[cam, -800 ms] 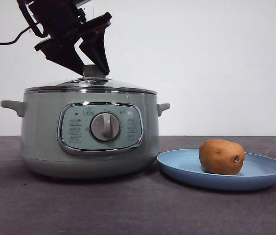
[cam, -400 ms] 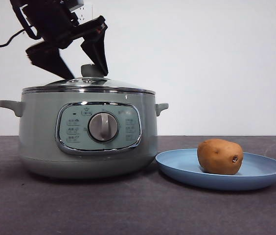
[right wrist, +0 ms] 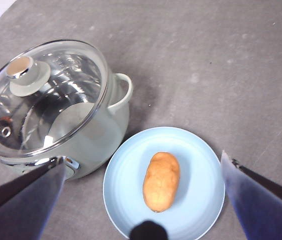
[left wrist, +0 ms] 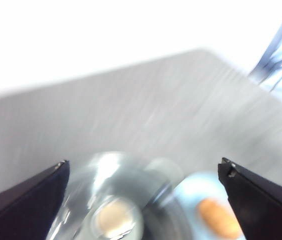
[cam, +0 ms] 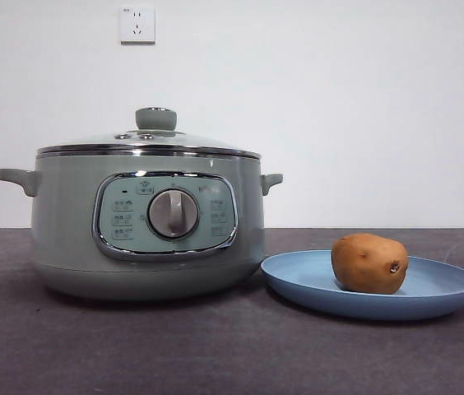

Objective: Take the potato out from the steamer,put the potato on the plate,close the lid

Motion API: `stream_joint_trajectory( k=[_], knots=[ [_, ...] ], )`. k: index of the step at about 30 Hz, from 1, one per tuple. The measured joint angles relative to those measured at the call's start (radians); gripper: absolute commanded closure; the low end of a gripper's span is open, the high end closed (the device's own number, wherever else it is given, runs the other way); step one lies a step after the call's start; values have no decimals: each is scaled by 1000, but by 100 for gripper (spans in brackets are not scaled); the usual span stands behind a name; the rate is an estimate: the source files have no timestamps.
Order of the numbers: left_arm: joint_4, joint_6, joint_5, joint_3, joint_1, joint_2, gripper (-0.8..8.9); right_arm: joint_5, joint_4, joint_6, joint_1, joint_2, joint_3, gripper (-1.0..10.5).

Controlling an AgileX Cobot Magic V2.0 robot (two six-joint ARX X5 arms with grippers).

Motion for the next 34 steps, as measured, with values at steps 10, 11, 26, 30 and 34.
stream_joint_trajectory(
  k=[10,11,26,30,34],
  knots=[
    [-82,-18,83,10,-1,-360,419,-192,-28,26,0,-38,0,524],
    [-103,-18,86,10,-1,-384,452,-200,-30,26,0,-46,0,599],
    [-318,71,86,16,-3,-433,821,-206,-45,-2,0,-154,0,947],
    [-322,71,86,16,-3,-432,817,-205,-45,-5,0,-150,0,947],
    [-352,70,86,16,-3,-430,817,-206,-45,-5,0,-150,0,947]
  ],
)
